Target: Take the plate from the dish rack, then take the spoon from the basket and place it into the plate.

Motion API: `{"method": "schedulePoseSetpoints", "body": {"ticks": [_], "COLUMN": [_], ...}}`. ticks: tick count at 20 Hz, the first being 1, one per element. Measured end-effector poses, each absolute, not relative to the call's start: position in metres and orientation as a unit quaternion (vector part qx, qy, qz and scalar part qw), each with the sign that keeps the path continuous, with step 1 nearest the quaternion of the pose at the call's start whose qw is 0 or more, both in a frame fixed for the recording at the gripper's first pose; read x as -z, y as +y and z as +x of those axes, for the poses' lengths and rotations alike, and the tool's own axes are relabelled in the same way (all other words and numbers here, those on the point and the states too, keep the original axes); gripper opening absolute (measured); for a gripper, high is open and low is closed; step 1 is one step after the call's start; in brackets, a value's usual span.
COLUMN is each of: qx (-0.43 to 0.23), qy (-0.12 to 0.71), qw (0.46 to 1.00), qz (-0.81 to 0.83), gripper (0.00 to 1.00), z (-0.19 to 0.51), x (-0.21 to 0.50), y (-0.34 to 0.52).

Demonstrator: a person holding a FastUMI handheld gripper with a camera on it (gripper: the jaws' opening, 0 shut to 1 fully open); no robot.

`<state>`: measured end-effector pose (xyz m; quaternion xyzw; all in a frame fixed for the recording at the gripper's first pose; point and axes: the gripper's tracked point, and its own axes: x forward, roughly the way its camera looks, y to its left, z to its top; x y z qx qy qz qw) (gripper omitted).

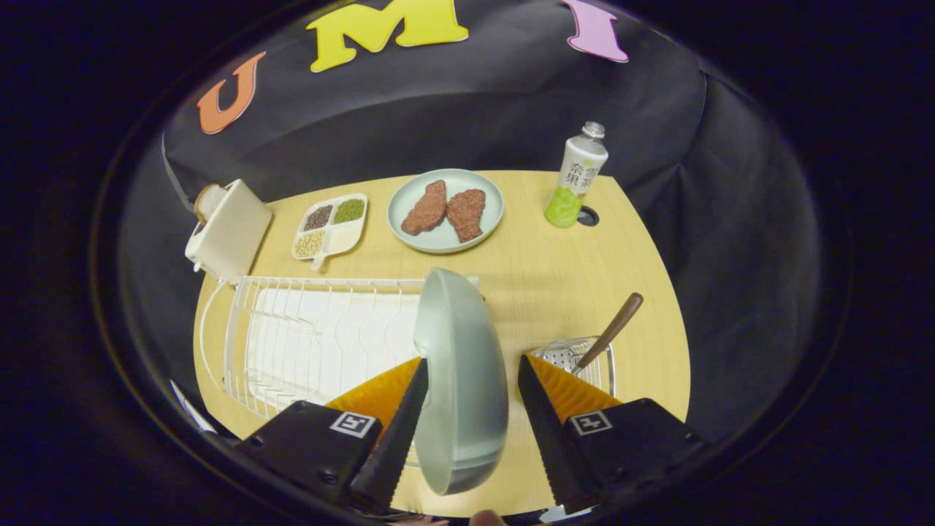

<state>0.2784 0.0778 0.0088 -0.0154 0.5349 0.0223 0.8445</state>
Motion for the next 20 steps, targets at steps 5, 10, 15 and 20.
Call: {"method": "schedulePoseSetpoints", "body": {"ticks": [5, 10, 15, 20], "qx": [0.022, 0.057, 0.079, 0.027], "qy": [0.537, 0.531, 0.504, 0.468], "qw": [0.843, 0.845, 0.858, 0.883], "qz": [-0.023, -0.030, -0.058, -0.041], "gripper": [0.40, 0.35, 0.35, 0.34], "z": [0.280, 0.271, 0.265, 0.237], "x": [-0.007, -0.020, -0.052, -0.089], "y": [0.073, 0.075, 0.072, 0.087]}}
